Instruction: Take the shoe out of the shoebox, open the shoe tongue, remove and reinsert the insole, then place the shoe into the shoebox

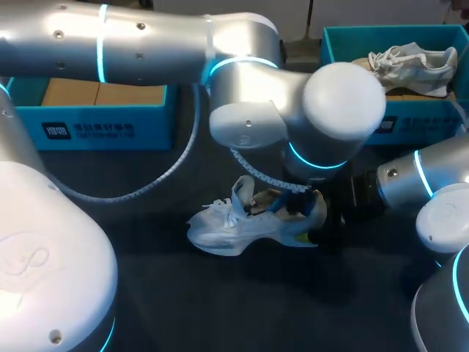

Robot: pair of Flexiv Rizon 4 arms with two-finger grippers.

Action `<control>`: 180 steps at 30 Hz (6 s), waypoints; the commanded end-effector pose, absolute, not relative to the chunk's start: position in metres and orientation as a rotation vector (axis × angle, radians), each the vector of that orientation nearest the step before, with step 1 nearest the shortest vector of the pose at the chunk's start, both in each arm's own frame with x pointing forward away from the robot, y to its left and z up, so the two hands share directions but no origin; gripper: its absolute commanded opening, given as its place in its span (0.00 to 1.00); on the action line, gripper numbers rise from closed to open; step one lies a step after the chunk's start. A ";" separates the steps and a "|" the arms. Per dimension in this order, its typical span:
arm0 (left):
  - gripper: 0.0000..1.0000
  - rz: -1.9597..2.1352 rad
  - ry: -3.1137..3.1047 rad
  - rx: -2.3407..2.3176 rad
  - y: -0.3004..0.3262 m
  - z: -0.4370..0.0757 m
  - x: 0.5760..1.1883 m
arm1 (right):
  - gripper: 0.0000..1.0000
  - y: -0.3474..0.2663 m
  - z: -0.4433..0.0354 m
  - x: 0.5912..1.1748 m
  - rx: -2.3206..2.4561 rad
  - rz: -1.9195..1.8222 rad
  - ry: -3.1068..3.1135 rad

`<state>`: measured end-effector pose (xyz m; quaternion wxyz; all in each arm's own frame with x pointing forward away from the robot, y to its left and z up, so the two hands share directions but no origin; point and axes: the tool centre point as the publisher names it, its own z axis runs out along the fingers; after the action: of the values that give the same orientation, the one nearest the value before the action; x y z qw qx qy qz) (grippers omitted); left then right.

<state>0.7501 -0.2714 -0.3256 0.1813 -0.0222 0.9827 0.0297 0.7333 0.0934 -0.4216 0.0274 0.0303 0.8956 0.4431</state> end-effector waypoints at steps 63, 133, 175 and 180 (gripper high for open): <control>0.00 -0.771 2.661 -0.421 -0.310 -0.149 0.745 | 0.00 0.098 -0.425 0.733 0.097 1.360 2.767; 0.00 -2.375 2.498 -0.571 -0.280 0.028 0.651 | 0.00 0.098 -0.425 0.733 0.097 1.360 2.767; 0.00 -2.609 2.447 -0.828 -0.255 0.026 0.596 | 0.00 0.098 -0.425 0.733 0.097 1.360 2.767; 0.00 -2.607 2.457 -0.875 -0.250 0.018 0.591 | 0.00 0.098 -0.425 0.733 0.097 1.360 2.767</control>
<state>0.5979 -0.2549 0.0245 -0.2717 -0.2243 0.6458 -0.6774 0.7337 0.0937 -0.4215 0.0276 0.0303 0.8954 0.4433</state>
